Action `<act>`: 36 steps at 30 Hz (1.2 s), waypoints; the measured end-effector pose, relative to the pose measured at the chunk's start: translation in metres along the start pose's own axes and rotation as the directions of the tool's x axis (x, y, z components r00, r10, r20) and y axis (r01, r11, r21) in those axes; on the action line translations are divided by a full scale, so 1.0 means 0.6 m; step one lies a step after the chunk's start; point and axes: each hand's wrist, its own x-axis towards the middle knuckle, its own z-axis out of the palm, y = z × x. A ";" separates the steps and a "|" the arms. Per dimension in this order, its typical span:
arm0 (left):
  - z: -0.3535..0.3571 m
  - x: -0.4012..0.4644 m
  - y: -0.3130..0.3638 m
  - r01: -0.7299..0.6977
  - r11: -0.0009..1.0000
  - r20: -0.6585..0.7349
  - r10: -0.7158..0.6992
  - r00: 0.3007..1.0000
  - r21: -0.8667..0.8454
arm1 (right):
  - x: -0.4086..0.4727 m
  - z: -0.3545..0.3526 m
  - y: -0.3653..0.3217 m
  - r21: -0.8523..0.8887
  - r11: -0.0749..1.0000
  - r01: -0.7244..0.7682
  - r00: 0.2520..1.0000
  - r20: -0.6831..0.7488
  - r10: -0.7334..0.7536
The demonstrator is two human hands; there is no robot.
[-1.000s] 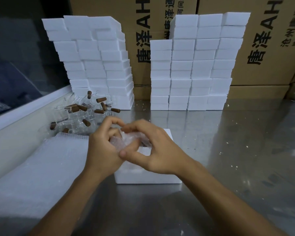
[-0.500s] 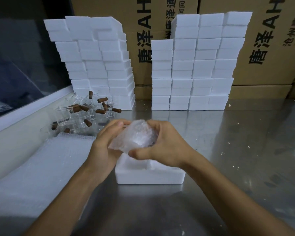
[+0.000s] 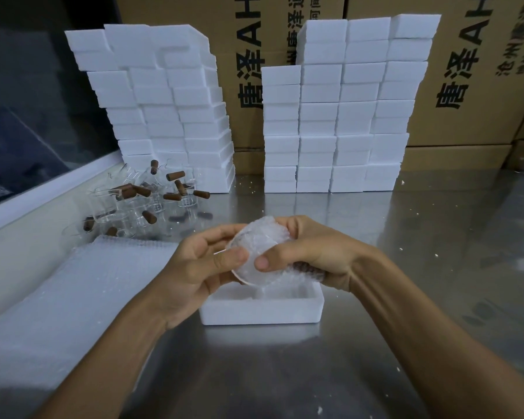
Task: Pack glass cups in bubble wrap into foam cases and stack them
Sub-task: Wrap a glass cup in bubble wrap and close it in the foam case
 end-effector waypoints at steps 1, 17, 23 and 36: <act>-0.002 0.000 0.000 0.002 1.000 0.008 -0.002 1.000 0.011 | 0.001 -0.002 0.001 -0.021 1.000 -0.006 1.000 0.006 0.006; -0.024 0.005 -0.003 -0.186 0.961 -0.209 0.229 0.951 0.203 | -0.006 -0.014 -0.009 -0.596 0.791 0.137 0.913 -0.234 -0.334; -0.022 0.008 -0.009 -0.295 0.885 -0.219 0.387 0.896 0.361 | -0.006 -0.026 -0.008 -0.448 0.872 0.196 0.869 -0.333 -0.366; -0.030 0.013 -0.023 -0.263 0.821 -0.211 0.414 0.885 0.508 | -0.001 -0.033 0.001 -0.549 0.810 0.206 0.815 -0.361 -0.453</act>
